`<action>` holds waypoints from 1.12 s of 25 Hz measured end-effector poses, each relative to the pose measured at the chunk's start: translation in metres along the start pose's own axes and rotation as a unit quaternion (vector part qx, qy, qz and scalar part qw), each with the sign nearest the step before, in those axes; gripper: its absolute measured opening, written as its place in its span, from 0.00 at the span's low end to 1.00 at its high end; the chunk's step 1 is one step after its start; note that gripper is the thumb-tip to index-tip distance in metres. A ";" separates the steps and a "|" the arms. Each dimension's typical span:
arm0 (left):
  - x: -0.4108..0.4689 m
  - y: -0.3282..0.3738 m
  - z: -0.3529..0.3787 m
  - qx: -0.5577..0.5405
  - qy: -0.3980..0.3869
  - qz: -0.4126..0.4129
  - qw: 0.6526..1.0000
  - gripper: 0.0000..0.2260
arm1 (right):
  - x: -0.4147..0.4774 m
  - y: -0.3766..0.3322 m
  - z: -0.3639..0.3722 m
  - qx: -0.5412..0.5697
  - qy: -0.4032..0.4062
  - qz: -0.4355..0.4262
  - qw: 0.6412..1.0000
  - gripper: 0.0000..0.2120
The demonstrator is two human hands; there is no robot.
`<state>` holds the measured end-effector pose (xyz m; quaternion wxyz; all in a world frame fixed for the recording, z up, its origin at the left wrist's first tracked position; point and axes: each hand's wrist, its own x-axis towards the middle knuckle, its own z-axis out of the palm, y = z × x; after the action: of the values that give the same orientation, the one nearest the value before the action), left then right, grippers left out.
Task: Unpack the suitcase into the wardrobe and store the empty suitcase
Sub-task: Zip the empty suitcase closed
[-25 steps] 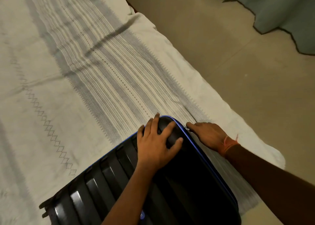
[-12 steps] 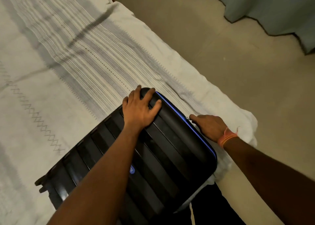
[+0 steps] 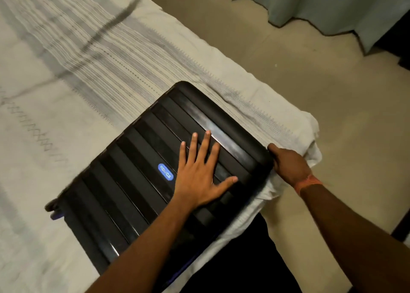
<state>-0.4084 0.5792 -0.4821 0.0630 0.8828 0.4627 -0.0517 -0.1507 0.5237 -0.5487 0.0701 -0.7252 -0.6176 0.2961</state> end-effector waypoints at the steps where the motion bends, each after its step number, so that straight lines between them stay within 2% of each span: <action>1: -0.006 0.005 0.003 0.012 0.000 0.009 1.000 0.41 | 0.000 -0.005 0.001 0.001 0.013 0.012 1.000 0.09; 8: -0.011 0.006 0.002 0.014 -0.012 0.016 1.000 0.42 | -0.035 -0.019 0.014 -0.137 0.078 0.091 0.983 0.14; 10: -0.015 0.010 0.002 0.011 -0.012 0.017 1.000 0.42 | -0.047 -0.023 0.019 -0.122 0.096 0.119 0.981 0.13; 14: -0.021 0.011 0.006 -0.004 -0.006 0.023 1.000 0.42 | -0.065 -0.030 0.028 -0.054 0.064 0.167 0.982 0.14; 16: -0.022 0.013 0.004 -0.022 -0.003 0.008 1.000 0.42 | -0.058 -0.016 0.018 -0.084 0.044 0.136 0.986 0.15; 18: -0.035 0.024 0.003 -0.022 -0.014 0.004 1.000 0.45 | -0.042 -0.001 -0.004 -0.170 0.016 0.064 0.983 0.14; 21: -0.066 0.045 0.011 0.039 -0.032 0.065 0.997 0.45 | -0.031 0.004 -0.023 -0.243 0.032 0.015 0.969 0.15; 25: -0.072 0.039 0.001 -0.010 -0.042 0.081 0.996 0.40 | -0.083 -0.013 0.018 -0.118 0.071 0.033 0.990 0.15; 28: -0.075 0.040 0.000 0.006 -0.047 0.102 0.994 0.38 | -0.118 -0.032 0.041 -0.058 0.066 0.052 0.995 0.12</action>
<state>-0.4182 0.4960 -0.4681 0.0842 0.9224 0.3661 -0.0894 -0.2066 0.4096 -0.5273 0.0532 -0.7770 -0.5894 0.2146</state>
